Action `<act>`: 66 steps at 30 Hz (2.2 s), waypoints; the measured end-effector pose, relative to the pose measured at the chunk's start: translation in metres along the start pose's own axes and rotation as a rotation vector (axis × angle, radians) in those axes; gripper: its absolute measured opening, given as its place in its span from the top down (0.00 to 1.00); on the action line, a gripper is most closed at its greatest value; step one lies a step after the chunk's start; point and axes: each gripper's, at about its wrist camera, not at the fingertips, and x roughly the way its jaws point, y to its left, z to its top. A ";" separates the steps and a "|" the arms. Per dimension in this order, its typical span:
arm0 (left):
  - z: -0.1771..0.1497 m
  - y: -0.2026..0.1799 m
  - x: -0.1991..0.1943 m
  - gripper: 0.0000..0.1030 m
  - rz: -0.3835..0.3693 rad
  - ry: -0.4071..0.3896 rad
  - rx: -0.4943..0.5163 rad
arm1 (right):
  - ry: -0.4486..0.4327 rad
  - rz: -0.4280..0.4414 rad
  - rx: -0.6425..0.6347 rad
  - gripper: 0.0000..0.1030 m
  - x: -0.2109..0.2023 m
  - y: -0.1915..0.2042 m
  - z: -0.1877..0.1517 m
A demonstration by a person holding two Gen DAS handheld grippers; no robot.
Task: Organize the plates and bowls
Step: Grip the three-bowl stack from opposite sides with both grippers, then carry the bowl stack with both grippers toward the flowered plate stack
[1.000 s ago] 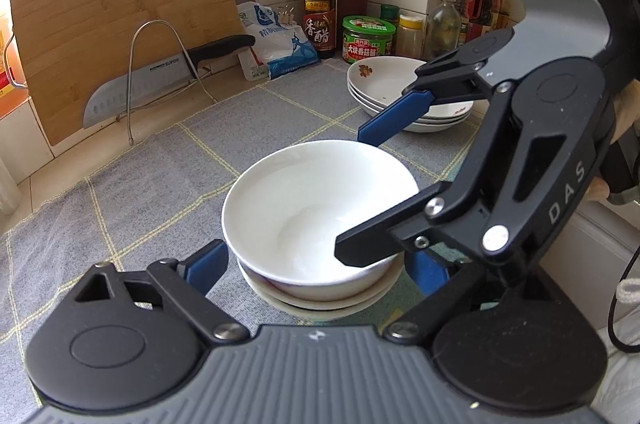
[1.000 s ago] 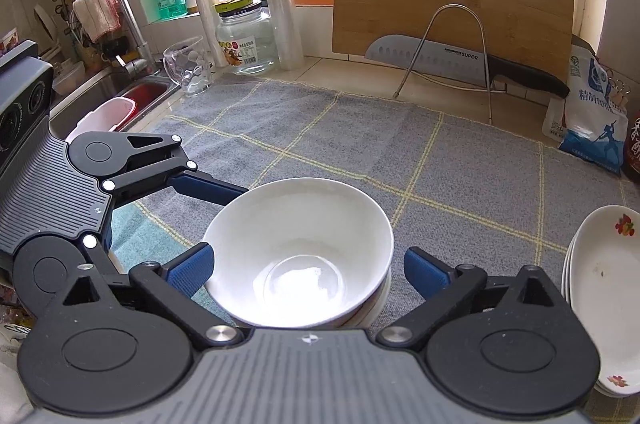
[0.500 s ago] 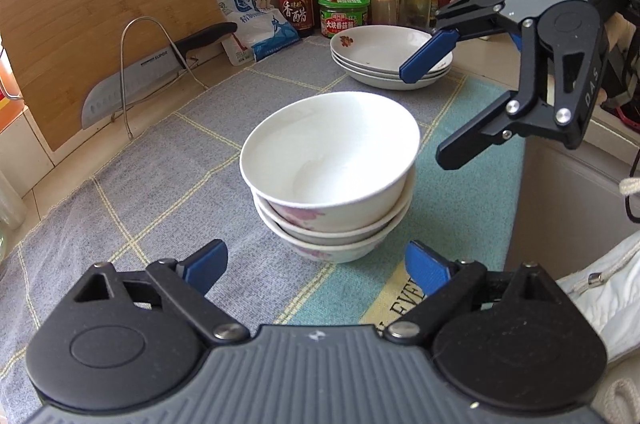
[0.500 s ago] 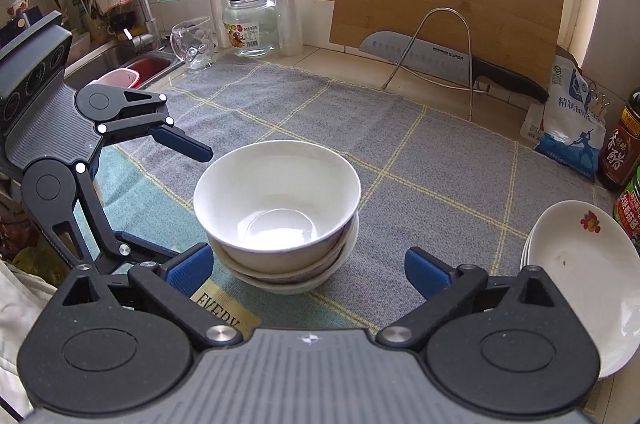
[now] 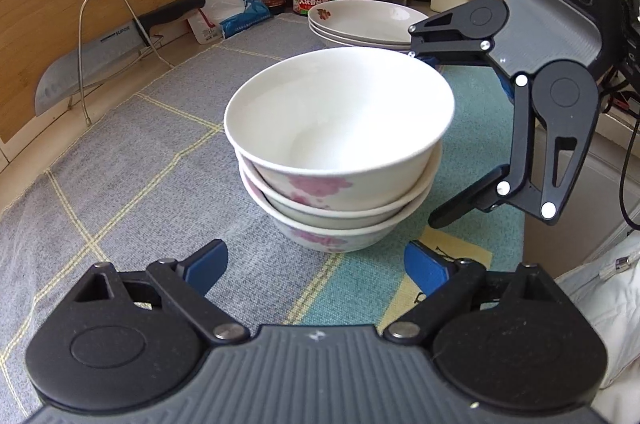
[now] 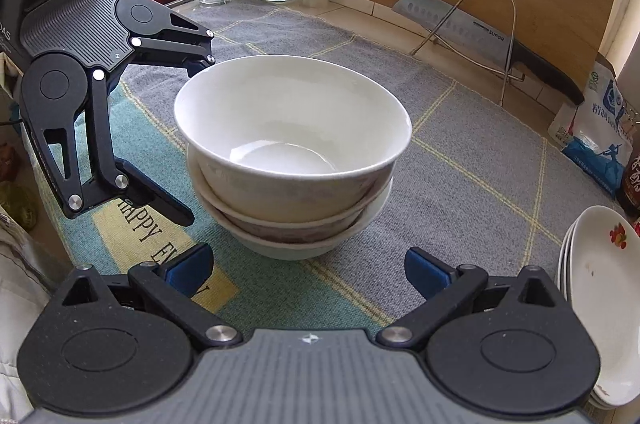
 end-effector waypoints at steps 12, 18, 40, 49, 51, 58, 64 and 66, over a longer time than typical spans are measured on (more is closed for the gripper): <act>0.011 0.007 0.014 0.09 -0.069 -0.003 0.024 | 0.012 0.047 -0.098 0.01 0.016 -0.006 0.011; 0.014 0.010 0.017 0.12 -0.116 0.007 0.055 | 0.018 0.106 -0.140 0.05 0.017 -0.009 0.015; 0.018 0.012 0.021 0.21 -0.215 0.024 0.108 | 0.055 0.242 -0.184 0.19 0.025 -0.019 0.024; 0.018 0.006 0.021 0.22 -0.192 0.026 0.109 | 0.063 0.234 -0.169 0.19 0.026 -0.018 0.026; 0.019 0.004 0.020 0.22 -0.184 0.030 0.115 | 0.067 0.236 -0.165 0.19 0.025 -0.018 0.025; 0.029 -0.004 0.017 0.22 -0.165 0.028 0.104 | 0.056 0.253 -0.160 0.19 0.011 -0.027 0.025; 0.045 -0.012 0.022 0.22 -0.144 0.014 0.087 | 0.047 0.252 -0.195 0.19 -0.006 -0.045 0.027; 0.052 -0.015 0.027 0.22 -0.136 0.009 0.081 | 0.045 0.247 -0.214 0.19 -0.013 -0.053 0.026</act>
